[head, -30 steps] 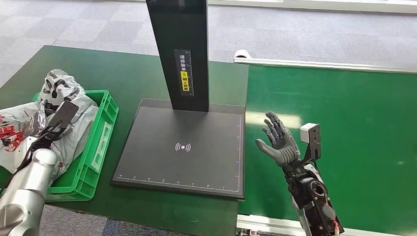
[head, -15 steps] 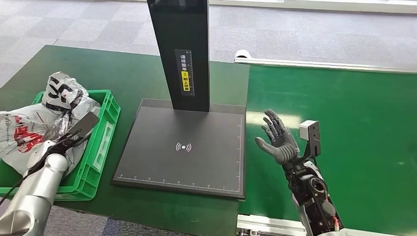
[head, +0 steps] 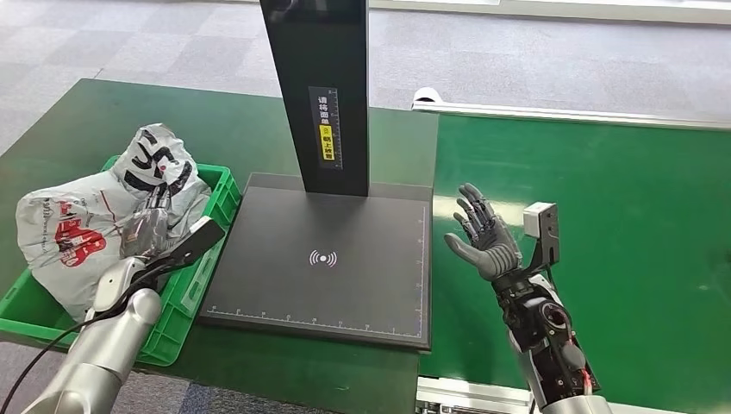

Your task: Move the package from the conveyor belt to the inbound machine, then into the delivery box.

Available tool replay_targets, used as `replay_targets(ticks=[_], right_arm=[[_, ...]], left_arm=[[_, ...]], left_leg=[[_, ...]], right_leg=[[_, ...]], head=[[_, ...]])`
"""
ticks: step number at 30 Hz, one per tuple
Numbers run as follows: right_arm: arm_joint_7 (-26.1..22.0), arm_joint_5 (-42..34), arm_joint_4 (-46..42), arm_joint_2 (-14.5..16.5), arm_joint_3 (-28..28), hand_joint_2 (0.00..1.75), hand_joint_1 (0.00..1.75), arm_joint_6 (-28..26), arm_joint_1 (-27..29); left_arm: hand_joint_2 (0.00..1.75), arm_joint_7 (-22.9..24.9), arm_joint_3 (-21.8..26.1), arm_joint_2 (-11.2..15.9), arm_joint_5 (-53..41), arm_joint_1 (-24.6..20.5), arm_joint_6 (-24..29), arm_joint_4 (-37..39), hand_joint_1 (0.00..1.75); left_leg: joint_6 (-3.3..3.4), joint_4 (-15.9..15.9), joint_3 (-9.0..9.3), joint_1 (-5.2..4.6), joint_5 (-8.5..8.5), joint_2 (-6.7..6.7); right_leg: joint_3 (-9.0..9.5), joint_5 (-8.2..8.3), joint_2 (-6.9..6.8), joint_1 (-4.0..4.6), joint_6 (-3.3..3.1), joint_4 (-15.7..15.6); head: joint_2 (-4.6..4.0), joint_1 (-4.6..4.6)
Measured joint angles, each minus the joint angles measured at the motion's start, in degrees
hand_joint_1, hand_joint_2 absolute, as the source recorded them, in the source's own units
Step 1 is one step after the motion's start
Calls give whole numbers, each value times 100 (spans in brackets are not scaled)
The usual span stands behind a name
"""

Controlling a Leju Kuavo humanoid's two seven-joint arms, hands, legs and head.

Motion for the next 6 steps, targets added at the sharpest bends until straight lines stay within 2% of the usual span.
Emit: replay_targets(ticks=[6], right_arm=[[1,-5,70,-1,21,175,0,22,-45]], left_arm=[[0,-14,-83,-31,2,136,0,-290,0]], left_leg=[[0,-1,1,2,0,-1]], right_leg=[[0,0,0,3,-1,0]], head=[[0,-2]])
